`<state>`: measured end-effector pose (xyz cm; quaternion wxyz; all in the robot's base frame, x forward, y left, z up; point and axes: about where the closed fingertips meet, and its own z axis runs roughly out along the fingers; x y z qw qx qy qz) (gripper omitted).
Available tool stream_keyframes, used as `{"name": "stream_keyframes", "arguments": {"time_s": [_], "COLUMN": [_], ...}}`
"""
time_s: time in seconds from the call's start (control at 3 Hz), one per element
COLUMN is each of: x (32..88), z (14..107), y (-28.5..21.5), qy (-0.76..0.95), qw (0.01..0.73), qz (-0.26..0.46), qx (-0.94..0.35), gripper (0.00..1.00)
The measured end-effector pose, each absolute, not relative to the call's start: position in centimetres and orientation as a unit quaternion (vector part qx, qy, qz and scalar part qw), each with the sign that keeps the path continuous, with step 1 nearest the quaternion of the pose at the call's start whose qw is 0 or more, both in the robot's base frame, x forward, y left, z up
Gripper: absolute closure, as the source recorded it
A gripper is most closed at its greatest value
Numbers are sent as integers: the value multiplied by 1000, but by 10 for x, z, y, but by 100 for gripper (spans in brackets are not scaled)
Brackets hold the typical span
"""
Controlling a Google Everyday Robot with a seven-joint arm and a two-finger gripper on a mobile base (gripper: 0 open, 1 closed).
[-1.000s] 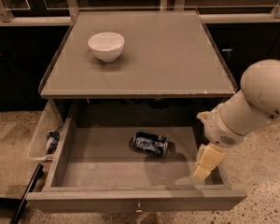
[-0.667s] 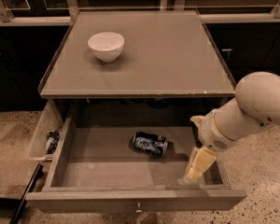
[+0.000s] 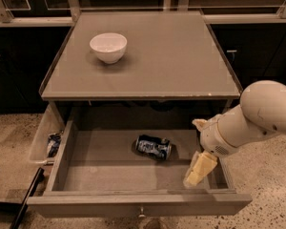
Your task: Pick pepsi can from top drawer and place on counter
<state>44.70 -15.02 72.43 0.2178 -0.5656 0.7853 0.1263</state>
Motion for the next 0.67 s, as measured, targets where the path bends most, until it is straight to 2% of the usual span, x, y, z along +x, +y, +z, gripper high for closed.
{"name": "stream_keyframes", "arguments": {"time_s": [0.67], "x": [468], "z": [704], "y": [-118], "qy": [751], "qw": [297], "qz": [138], "qx": [-573], "gripper": [0]}}
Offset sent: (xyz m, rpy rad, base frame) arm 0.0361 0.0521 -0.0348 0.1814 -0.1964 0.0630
